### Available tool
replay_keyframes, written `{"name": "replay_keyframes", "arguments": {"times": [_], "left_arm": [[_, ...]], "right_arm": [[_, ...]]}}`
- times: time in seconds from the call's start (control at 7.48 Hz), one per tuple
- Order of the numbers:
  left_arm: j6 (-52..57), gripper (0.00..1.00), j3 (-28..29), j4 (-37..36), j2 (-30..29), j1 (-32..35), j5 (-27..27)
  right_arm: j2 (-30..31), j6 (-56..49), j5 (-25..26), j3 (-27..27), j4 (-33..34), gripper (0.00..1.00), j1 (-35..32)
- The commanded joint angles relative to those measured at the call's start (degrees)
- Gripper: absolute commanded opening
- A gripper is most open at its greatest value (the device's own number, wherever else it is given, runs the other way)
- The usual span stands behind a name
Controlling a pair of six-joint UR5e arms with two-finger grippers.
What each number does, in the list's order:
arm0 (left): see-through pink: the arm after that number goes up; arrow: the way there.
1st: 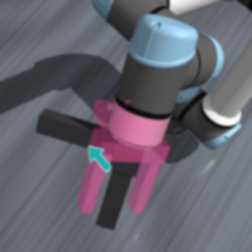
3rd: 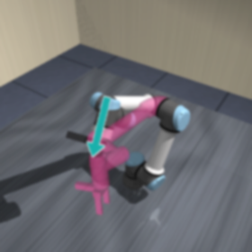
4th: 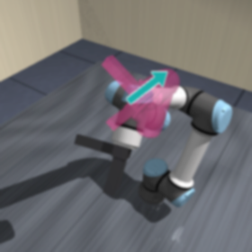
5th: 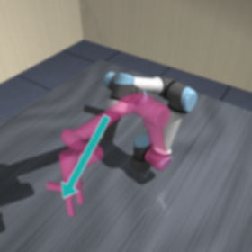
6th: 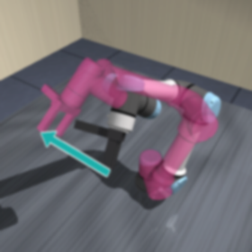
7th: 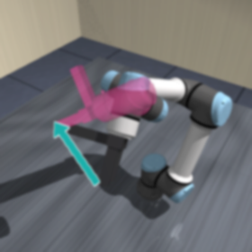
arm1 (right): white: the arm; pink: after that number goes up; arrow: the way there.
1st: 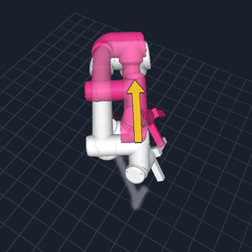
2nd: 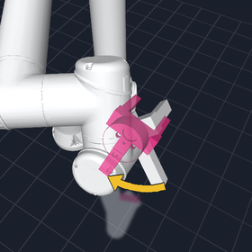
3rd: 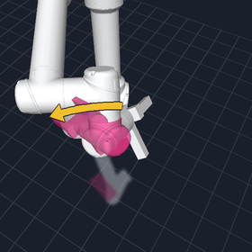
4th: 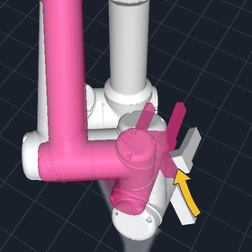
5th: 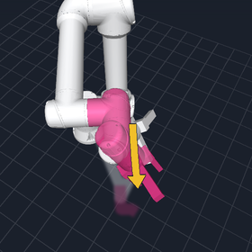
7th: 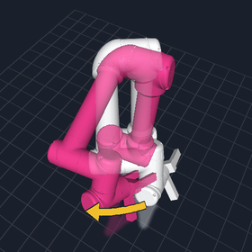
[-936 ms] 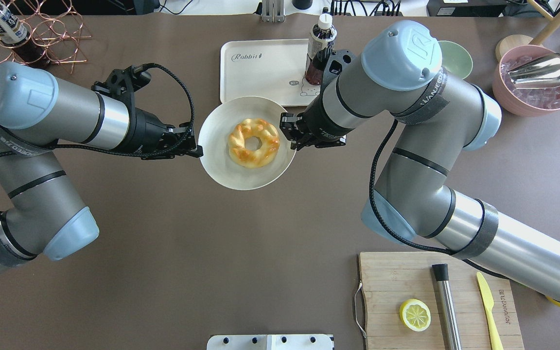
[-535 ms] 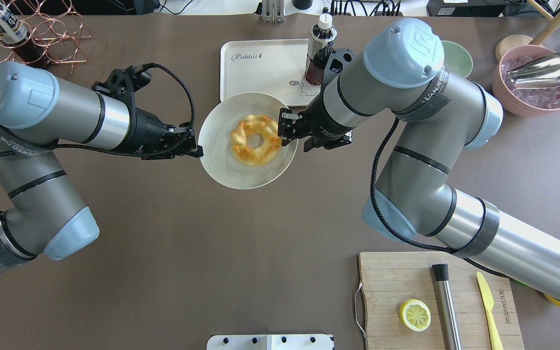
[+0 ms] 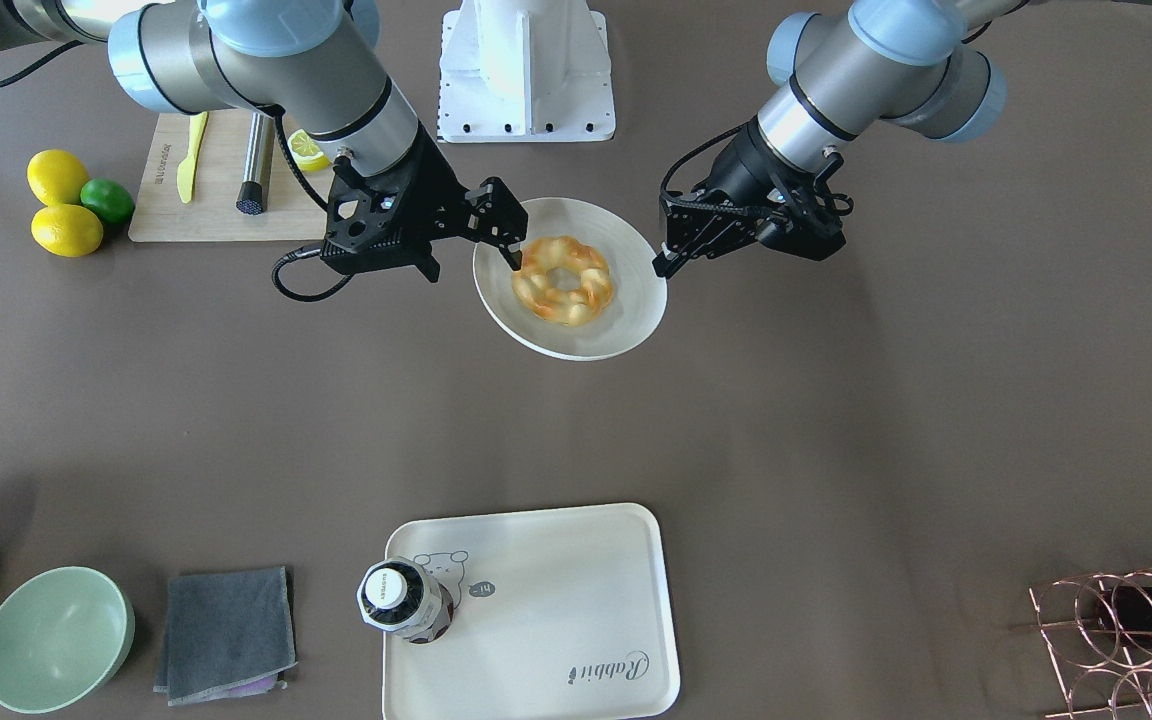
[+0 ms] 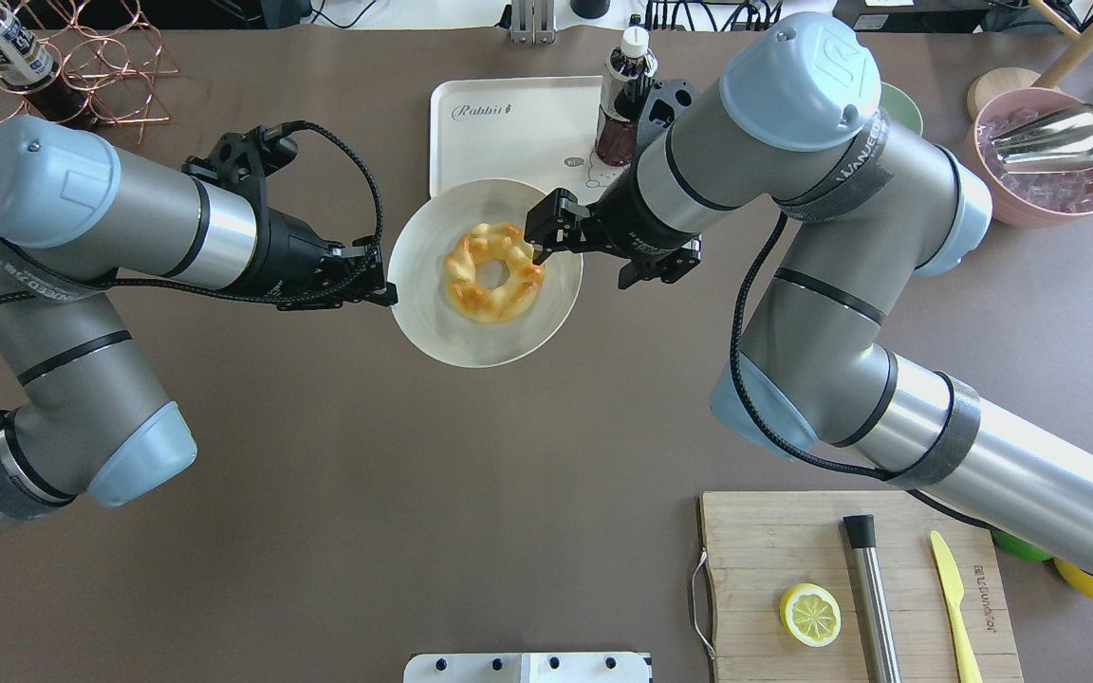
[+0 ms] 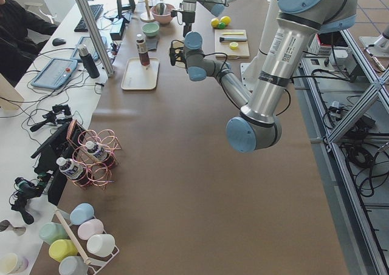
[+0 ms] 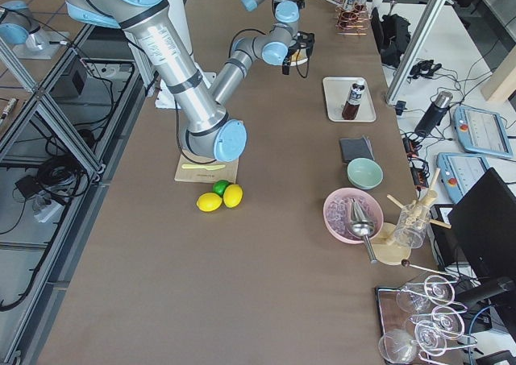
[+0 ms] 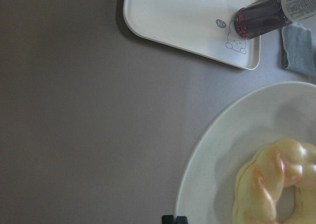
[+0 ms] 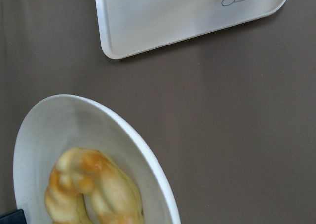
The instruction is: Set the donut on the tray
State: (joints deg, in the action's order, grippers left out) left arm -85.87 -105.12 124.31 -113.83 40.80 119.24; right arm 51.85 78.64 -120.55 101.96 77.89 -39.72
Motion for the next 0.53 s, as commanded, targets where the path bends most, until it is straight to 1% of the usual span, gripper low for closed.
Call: {"name": "replay_keyframes", "arguments": {"times": [0.0,0.13,0.27,0.4], "left_arm": [[0.08,0.00,-0.17,-4.93,-1.04,-0.89,-3.03],[0.52,0.00,-0.26,-7.48,-1.91,-0.99,-3.57],[3.31,0.00,-0.87,-11.33,-2.53,-0.99,-3.66],[4.73,0.00,-2.44,-14.42,-2.62,-0.90,-3.57]], "right_arm": [[-0.26,0.28,-1.71,0.08,-0.11,1.00,-1.40],[-0.17,0.28,-1.71,-0.01,-0.10,1.00,-1.41],[-0.17,0.19,-1.62,-0.01,-0.02,1.00,-1.41],[-0.08,0.19,-1.62,-0.01,0.07,1.00,-1.50]]}}
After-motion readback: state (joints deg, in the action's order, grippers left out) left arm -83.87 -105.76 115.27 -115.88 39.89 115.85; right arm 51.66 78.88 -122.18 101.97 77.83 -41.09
